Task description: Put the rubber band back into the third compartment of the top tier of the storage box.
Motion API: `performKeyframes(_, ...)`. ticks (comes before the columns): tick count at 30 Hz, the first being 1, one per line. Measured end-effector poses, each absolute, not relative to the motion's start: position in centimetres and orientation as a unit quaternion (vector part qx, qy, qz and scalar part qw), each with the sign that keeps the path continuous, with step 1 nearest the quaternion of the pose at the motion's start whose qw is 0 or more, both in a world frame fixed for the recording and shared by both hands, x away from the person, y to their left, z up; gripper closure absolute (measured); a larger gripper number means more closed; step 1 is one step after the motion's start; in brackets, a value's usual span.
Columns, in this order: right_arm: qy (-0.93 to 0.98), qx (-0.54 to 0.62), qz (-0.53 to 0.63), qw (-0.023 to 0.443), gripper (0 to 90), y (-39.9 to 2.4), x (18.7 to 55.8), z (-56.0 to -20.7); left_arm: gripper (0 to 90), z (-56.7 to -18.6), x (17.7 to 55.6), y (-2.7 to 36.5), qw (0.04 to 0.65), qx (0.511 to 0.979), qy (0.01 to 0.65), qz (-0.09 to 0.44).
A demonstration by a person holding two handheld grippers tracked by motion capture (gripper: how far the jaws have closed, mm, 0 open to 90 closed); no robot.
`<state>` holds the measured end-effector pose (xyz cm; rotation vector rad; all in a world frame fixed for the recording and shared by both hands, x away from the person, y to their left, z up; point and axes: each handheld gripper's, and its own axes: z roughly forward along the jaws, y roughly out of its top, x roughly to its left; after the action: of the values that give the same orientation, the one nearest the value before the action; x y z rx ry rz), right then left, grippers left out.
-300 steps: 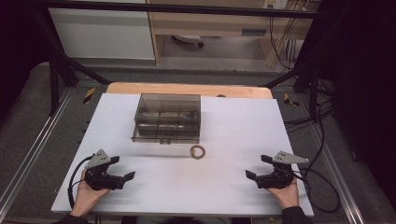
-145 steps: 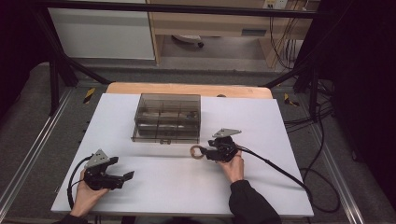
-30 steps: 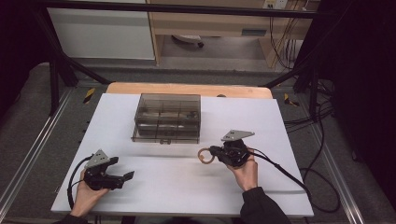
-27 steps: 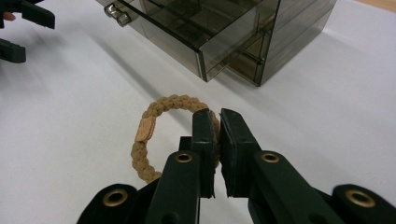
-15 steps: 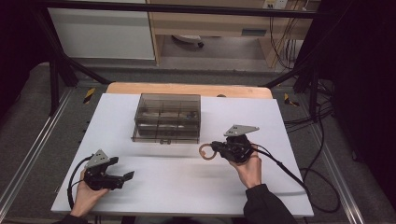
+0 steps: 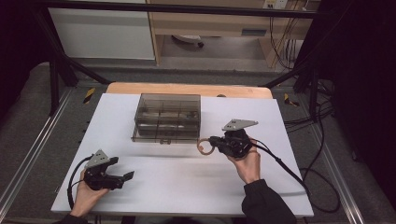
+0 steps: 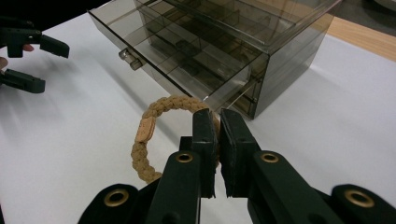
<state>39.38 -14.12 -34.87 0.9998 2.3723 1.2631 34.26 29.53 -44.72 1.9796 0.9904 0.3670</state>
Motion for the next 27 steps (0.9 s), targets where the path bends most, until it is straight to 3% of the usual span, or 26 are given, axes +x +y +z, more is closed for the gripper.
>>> performKeyframes(27,0.813,0.347,0.442,0.151,85.3,-11.0,42.0,-33.3,7.5,-44.7,34.3,29.5,0.435,0.794,0.398,0.147)
